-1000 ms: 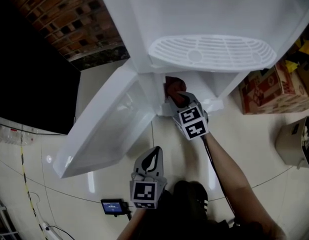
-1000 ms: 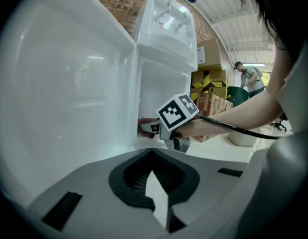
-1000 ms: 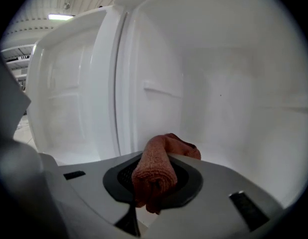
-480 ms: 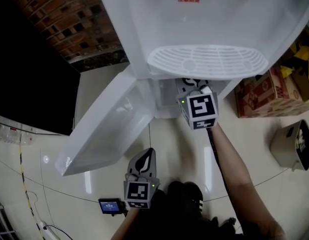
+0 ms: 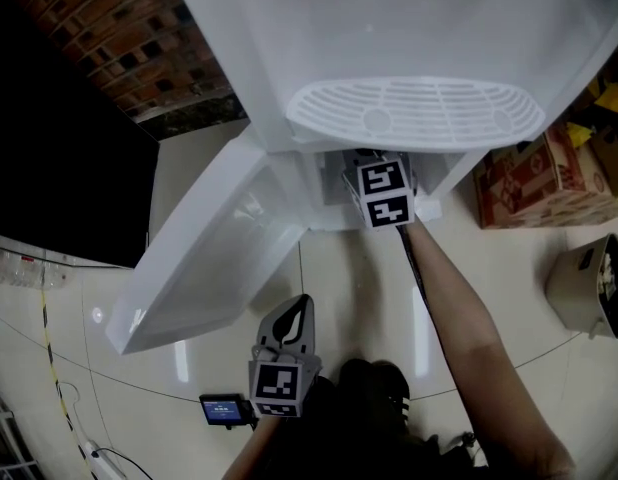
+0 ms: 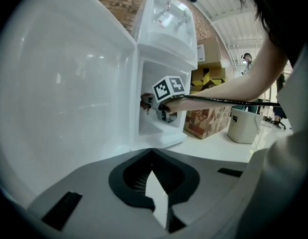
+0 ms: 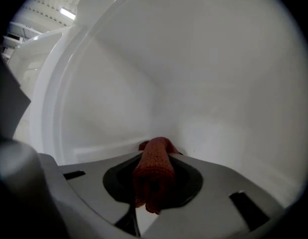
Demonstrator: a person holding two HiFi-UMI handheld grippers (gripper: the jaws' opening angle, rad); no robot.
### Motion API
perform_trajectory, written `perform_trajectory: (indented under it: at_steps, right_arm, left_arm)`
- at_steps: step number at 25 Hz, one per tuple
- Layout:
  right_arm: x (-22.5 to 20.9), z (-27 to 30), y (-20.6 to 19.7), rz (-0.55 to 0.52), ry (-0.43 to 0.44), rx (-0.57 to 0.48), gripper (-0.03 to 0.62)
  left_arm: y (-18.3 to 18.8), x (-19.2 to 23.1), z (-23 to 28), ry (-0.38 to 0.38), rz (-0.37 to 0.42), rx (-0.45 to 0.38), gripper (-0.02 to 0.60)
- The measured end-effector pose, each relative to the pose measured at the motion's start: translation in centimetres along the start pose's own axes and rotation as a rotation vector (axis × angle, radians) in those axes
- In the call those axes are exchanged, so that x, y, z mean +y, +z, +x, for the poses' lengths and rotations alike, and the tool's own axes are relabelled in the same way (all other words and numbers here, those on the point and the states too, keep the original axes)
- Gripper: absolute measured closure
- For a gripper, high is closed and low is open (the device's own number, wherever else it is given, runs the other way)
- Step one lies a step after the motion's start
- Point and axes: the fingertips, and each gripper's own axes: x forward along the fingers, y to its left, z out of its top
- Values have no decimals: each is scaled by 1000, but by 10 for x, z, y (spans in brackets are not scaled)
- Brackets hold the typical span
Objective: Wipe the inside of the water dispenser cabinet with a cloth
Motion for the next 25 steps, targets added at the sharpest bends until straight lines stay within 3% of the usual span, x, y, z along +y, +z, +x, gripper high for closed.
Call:
perform_trajectory:
  at_steps: [5,9,16,19,22,25]
  right_arm:
    - [18,-5,-74,17,33,172,516]
    - [18,-10,-88,37,29,184,516]
    - [-8,-23,-39,9,-42,11,516]
    - [-38,-34,-9,-3,-128,-95,516]
    - [-69,-46,22,6,-225,-196,516]
    - [-83,-47,32,28,-259,-219,516]
  left_arm:
    - [0,-3,-1,-9,0,-2,601]
    - [-1,-3,-1,-12,2,-3,601]
    - [8,-3,3,-27,-68,-48,601]
    - [20,-10,5,-29,-105,-64,601]
    - [13,-14,6,-52,-76,-62,601]
    - [22,-14,6,-38,-114,-60,601]
